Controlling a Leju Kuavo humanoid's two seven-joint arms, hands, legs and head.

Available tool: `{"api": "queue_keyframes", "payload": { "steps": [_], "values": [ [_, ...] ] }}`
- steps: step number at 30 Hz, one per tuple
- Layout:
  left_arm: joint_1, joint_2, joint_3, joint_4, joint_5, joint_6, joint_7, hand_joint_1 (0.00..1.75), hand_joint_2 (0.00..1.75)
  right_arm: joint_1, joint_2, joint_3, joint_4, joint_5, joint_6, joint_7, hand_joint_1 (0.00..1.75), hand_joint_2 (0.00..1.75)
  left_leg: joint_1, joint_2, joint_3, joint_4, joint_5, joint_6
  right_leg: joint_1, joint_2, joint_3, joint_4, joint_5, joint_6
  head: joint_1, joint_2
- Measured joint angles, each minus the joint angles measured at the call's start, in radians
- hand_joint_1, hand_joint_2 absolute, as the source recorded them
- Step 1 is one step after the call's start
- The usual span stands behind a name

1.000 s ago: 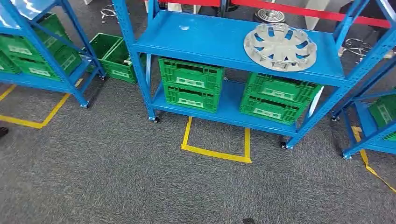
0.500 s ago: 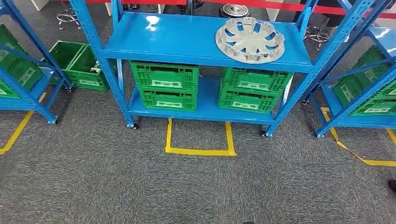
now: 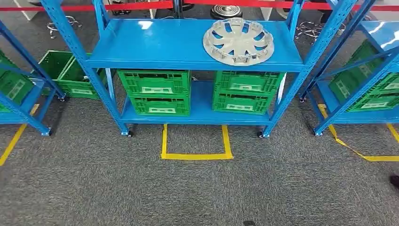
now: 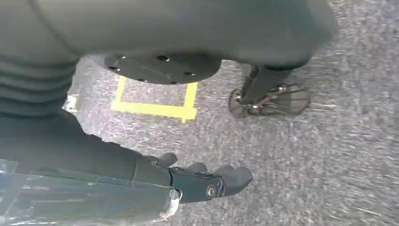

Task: Take the parts from the cabinet and place them on the table.

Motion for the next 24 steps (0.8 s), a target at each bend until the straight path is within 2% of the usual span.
{"api": "queue_keyframes", "payload": {
  "steps": [1, 2, 3, 5, 9, 12, 13, 14, 19, 20, 24],
  "values": [
    [-0.001, -0.005, 0.0, 0.001, 0.0, 0.0, 0.002, 0.0, 0.0, -0.003, -0.003, 0.0, 0.0, 0.001, -0.002, 0.006, 0.0, 1.75, 0.003, 0.0, 0.012, -0.014, -0.02, -0.03, 0.014, 0.005, -0.004, 0.012, -0.01, 0.005, -0.016, 0.0],
    [-0.001, -0.006, 0.0, 0.001, 0.0, 0.0, 0.003, 0.0, 0.0, -0.004, -0.003, 0.0, 0.001, 0.002, -0.002, 0.009, 0.0, 1.75, 0.004, 0.0, 0.012, -0.012, -0.023, 0.004, 0.015, 0.006, -0.007, 0.014, -0.011, 0.0, -0.012, 0.0],
    [0.001, -0.007, -0.001, 0.001, 0.0, 0.001, 0.003, 0.0, 0.0, -0.005, -0.003, 0.0, 0.001, 0.002, -0.002, 0.011, 0.0, 1.75, 0.0, 0.0, 0.012, -0.016, -0.023, 0.014, 0.014, 0.006, -0.005, 0.013, -0.013, 0.0, 0.005, 0.0],
    [0.003, -0.007, -0.003, 0.001, 0.0, 0.003, 0.006, 0.0, 0.0, -0.002, -0.005, 0.0, 0.001, 0.002, -0.002, 0.011, 0.0, 1.75, -0.005, 0.0, 0.013, -0.016, -0.024, 0.013, 0.011, 0.006, -0.003, 0.008, -0.011, 0.0, 0.006, 0.0],
    [0.001, -0.007, -0.005, 0.001, 0.0, 0.008, 0.006, 0.0, 0.0, -0.003, -0.005, 0.0, 0.002, 0.0, -0.002, 0.01, 0.0, 1.75, -0.01, 0.0, 0.013, -0.016, -0.03, 0.022, 0.008, 0.006, -0.001, 0.003, -0.012, 0.003, 0.011, 0.0],
    [0.001, -0.007, -0.006, 0.001, 0.0, 0.009, 0.006, 0.0, 0.0, -0.003, -0.005, 0.0, 0.002, 0.0, -0.002, 0.008, 0.0, 1.75, -0.013, -0.001, 0.013, -0.015, -0.031, 0.024, 0.004, 0.006, 0.0, 0.002, -0.014, 0.01, 0.011, 0.0],
    [0.001, -0.007, -0.006, 0.001, 0.0, 0.009, 0.006, 0.0, 0.0, -0.003, -0.005, 0.0, 0.002, 0.0, -0.002, 0.007, 0.0, 1.75, -0.014, -0.001, 0.013, -0.015, -0.032, 0.026, 0.002, 0.006, 0.0, 0.001, -0.014, 0.017, 0.011, 0.0],
    [0.001, -0.007, -0.006, 0.001, 0.0, 0.01, 0.006, 0.0, 0.0, -0.003, -0.005, 0.0, 0.002, 0.0, -0.002, 0.007, 0.0, 1.75, -0.015, -0.002, 0.013, -0.015, -0.032, 0.026, 0.001, 0.006, 0.0, 0.001, -0.015, 0.02, 0.01, 0.0],
    [0.001, -0.007, -0.006, 0.001, 0.0, 0.012, 0.008, 0.0, 0.0, -0.003, -0.005, 0.0, 0.002, 0.0, 0.0, 0.005, 0.0, 1.75, -0.015, -0.003, 0.014, -0.015, -0.032, 0.026, 0.001, 0.005, 0.0, 0.001, -0.014, 0.02, 0.01, 0.0],
    [0.001, -0.007, -0.006, 0.001, 0.0, 0.012, 0.01, 0.0, 0.0, -0.003, -0.004, 0.0, 0.002, 0.0, 0.001, 0.004, 0.0, 0.0, -0.015, -0.003, 0.014, -0.015, -0.032, 0.026, 0.001, 0.005, 0.0, 0.001, -0.014, 0.02, 0.01, 0.0],
    [0.001, -0.007, -0.006, 0.001, 0.0, 0.01, 0.019, 0.0, 0.0, -0.003, -0.004, 0.0, 0.002, 0.0, 0.003, 0.003, 0.0, 0.0, -0.015, -0.004, 0.015, -0.016, -0.032, 0.026, 0.001, 0.005, 0.0, 0.001, -0.015, 0.022, 0.009, 0.0]
  ]
}}
